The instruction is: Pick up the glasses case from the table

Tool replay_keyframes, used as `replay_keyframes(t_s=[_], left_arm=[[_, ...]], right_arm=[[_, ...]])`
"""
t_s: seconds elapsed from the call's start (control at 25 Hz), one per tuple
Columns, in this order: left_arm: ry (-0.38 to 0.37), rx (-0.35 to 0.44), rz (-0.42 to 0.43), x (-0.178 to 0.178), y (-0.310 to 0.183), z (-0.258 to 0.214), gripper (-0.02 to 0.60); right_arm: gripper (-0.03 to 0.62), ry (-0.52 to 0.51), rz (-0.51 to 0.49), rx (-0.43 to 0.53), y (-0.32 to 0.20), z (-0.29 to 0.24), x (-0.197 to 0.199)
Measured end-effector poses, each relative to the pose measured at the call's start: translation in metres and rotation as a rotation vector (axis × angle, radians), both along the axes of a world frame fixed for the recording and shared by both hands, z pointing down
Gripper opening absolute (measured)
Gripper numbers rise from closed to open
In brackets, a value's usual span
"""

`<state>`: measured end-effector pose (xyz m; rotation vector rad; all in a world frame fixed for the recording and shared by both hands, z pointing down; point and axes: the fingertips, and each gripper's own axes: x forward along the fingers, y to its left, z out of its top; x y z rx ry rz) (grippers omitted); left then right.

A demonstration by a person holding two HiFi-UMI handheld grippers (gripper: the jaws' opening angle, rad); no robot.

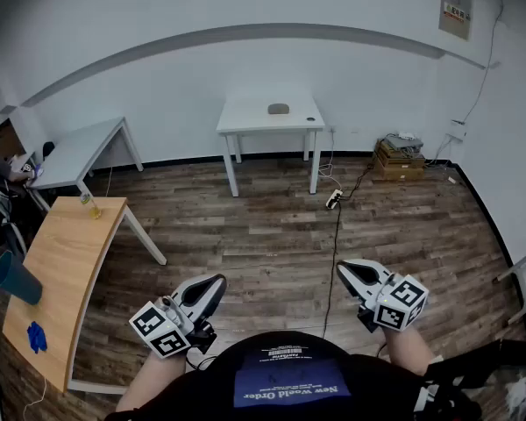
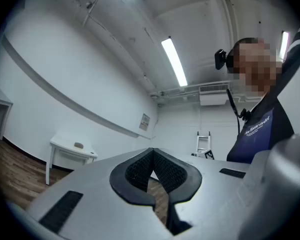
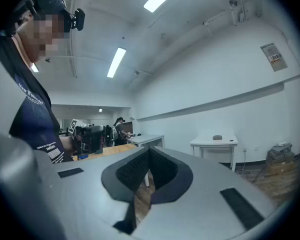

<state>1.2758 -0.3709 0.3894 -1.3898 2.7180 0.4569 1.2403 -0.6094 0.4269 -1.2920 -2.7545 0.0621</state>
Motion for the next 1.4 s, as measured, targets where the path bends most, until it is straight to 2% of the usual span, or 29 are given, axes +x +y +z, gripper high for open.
replay_keyframes(t_s=[0.76, 1.4], left_arm=[[-0.004, 0.016, -0.01, 0.006, 0.002, -0.002, -0.003], [0.014, 0.007, -0.033, -0.01, -0.031, 0.0, -0.003]], right_arm=[[0.002, 0.001, -0.013, -0.003, 0.004, 0.0, 0.003], [0.002, 0.023, -0.056, -0.041, -0.026, 0.004, -0.015]])
